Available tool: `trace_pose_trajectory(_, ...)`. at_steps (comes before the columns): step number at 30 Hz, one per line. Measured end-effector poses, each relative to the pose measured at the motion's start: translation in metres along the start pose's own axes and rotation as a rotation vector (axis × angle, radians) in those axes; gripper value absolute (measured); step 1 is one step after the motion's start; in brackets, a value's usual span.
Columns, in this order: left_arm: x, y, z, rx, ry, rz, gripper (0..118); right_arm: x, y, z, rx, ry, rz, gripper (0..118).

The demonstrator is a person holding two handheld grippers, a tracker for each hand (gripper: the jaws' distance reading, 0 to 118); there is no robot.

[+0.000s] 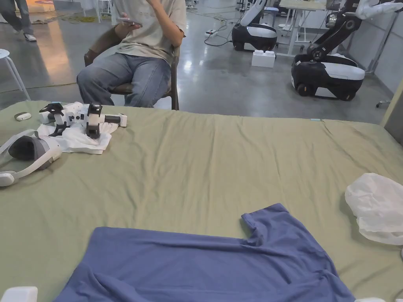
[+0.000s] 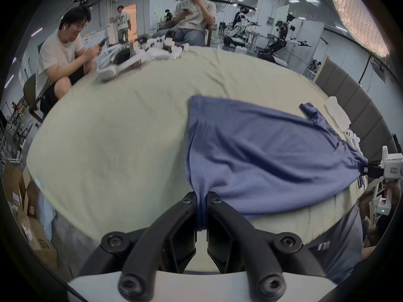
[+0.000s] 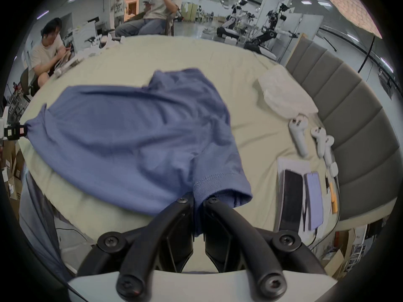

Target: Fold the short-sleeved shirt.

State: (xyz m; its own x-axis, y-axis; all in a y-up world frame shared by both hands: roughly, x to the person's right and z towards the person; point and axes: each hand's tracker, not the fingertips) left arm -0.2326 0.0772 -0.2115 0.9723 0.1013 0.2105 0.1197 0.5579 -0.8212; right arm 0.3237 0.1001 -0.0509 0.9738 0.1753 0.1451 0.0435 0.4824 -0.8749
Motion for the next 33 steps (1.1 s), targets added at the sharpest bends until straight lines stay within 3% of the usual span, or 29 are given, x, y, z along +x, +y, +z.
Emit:
trace_pose_trajectory(7,-0.006,-0.035,-0.036,-0.073,0.03,-0.006,3,-0.017,-0.036,-0.033,-0.059,-0.012,-0.033,6)
trace_pose_trajectory(9,-0.007,-0.034,-0.036,-0.064,0.031,0.01,4,-0.016,-0.039,-0.04,-0.058,-0.007,-0.046,12)
trace_pose_trajectory(10,-0.005,-0.033,-0.036,-0.062,0.03,0.015,8,-0.017,-0.04,-0.04,-0.053,-0.012,-0.046,24)
trace_pose_trajectory(12,-0.005,-0.031,-0.032,-0.057,0.03,0.017,24,-0.017,-0.038,-0.037,-0.049,-0.034,-0.049,65)
trace_pose_trajectory(13,-0.005,-0.029,-0.028,-0.05,0.036,0.019,36,-0.018,-0.035,-0.033,-0.048,-0.09,-0.052,72)
trace_pose_trajectory(15,0.0,-0.024,-0.023,-0.018,0.052,0.013,40,-0.018,-0.028,-0.022,-0.016,-0.116,-0.074,74)
trace_pose_trajectory(18,0.01,-0.009,-0.012,0.091,0.035,-0.001,63,-0.02,-0.009,0.001,0.121,-0.079,-0.119,74)
trace_pose_trajectory(24,0.052,0.04,0.01,0.332,0.003,-0.05,63,-0.036,0.045,0.035,0.432,-0.079,-0.156,74)
trace_pose_trajectory(30,0.099,0.082,0.039,0.615,0.079,-0.125,62,-0.065,0.093,0.062,0.72,-0.087,-0.206,74)
trace_pose_trajectory(33,0.118,0.093,0.056,0.744,0.129,-0.161,52,-0.078,0.107,0.076,0.839,-0.073,-0.223,71)
